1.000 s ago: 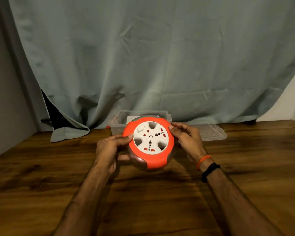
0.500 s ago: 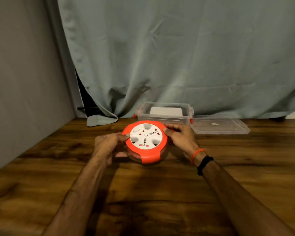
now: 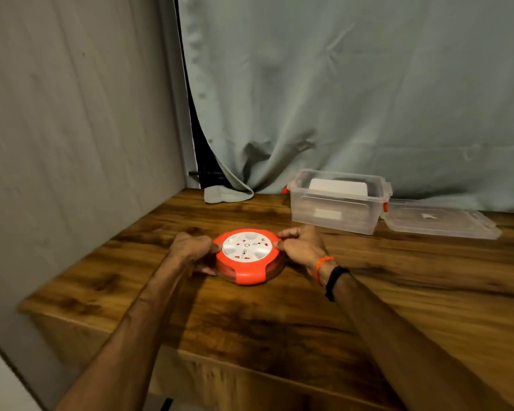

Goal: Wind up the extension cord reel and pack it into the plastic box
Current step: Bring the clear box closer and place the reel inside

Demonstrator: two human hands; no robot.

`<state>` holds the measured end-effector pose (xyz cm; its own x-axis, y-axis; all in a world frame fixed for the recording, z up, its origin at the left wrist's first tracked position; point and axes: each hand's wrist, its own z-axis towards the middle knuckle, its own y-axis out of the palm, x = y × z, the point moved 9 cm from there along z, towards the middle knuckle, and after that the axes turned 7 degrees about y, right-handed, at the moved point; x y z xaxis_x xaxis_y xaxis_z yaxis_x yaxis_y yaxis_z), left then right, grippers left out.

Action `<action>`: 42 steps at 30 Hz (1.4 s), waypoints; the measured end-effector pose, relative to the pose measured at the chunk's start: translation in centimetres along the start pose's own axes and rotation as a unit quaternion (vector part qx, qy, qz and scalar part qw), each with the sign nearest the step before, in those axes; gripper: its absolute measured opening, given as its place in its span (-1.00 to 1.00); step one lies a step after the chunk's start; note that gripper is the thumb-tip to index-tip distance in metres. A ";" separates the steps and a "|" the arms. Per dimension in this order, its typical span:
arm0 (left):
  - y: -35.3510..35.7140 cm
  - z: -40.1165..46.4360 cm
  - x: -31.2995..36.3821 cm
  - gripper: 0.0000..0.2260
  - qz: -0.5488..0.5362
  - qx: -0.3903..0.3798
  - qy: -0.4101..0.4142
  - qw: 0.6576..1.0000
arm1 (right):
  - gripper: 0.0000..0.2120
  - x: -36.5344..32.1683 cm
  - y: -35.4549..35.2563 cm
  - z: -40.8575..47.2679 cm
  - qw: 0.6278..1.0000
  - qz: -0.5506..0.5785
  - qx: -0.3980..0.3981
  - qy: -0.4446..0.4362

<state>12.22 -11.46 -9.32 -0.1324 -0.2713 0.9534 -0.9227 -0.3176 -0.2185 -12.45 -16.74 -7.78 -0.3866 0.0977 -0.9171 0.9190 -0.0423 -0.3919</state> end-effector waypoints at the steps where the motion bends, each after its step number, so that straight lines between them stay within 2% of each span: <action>1: -0.4 0.2 -0.2 -0.64 0.015 0.007 0.003 1.000 | -0.75 0.0 0.3 -0.2 1.000 -0.020 -0.001 -0.004; 3: -0.9 -0.1 0.0 -0.67 0.069 0.029 0.005 0.997 | -0.75 -0.4 0.3 -0.8 0.998 -0.064 0.003 -0.026; 5: -2.1 -0.3 0.4 -0.57 0.157 0.077 0.014 0.985 | -0.73 -0.9 0.2 -1.2 0.993 -0.108 0.006 -0.054; 7: -2.5 -0.9 1.0 -0.62 0.217 0.102 0.026 0.970 | -0.71 -0.9 0.1 -1.3 0.992 -0.113 -0.006 -0.058; 9: -2.5 -1.3 1.4 -0.63 0.239 0.112 0.031 0.964 | -0.68 -0.5 0.2 -1.4 0.994 -0.097 -0.029 -0.050; 14: -1.8 -2.8 2.1 -0.53 0.259 0.098 0.024 0.961 | -0.60 0.3 -0.1 -1.8 0.994 -0.092 -0.057 -0.031; 18: -1.2 -3.9 4.5 -0.53 0.304 0.119 0.078 0.942 | -0.61 0.6 -2.3 -1.9 0.997 -0.059 -0.041 -0.006; 22: 1.2 -4.5 7.8 -0.61 0.272 0.104 0.156 0.944 | -0.77 -0.1 -6.7 -2.1 0.999 -0.040 -0.006 -0.015; 27: 6.5 -4.7 10.7 -0.88 0.122 0.016 0.226 0.966 | -0.80 -0.7 -13.0 -1.9 0.998 0.007 0.059 -0.015; 30: 9.6 -4.1 11.7 -0.81 0.096 -0.023 0.228 0.969 | -0.79 -0.9 -16.4 -1.3 0.995 0.008 0.101 -0.019; 35: 14.2 -1.4 13.3 -0.82 0.076 -0.066 0.214 0.972 | -0.71 -0.2 -21.4 0.8 0.984 -0.006 0.179 -0.012; 38: 16.1 0.8 14.1 -0.75 0.058 -0.065 0.208 0.974 | -0.71 0.6 -23.1 2.5 0.978 -0.014 0.208 0.005; 42: 18.0 3.9 15.3 -0.51 0.057 -0.021 0.196 0.979 | -0.57 1.4 -23.9 6.0 0.978 -0.023 0.204 0.020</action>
<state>-5.04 -24.85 0.49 -0.3567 0.0702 0.9316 -0.9068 -0.2660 -0.3271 -35.43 -21.60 -0.15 -0.4158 0.1474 -0.8974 0.7901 -0.4301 -0.4368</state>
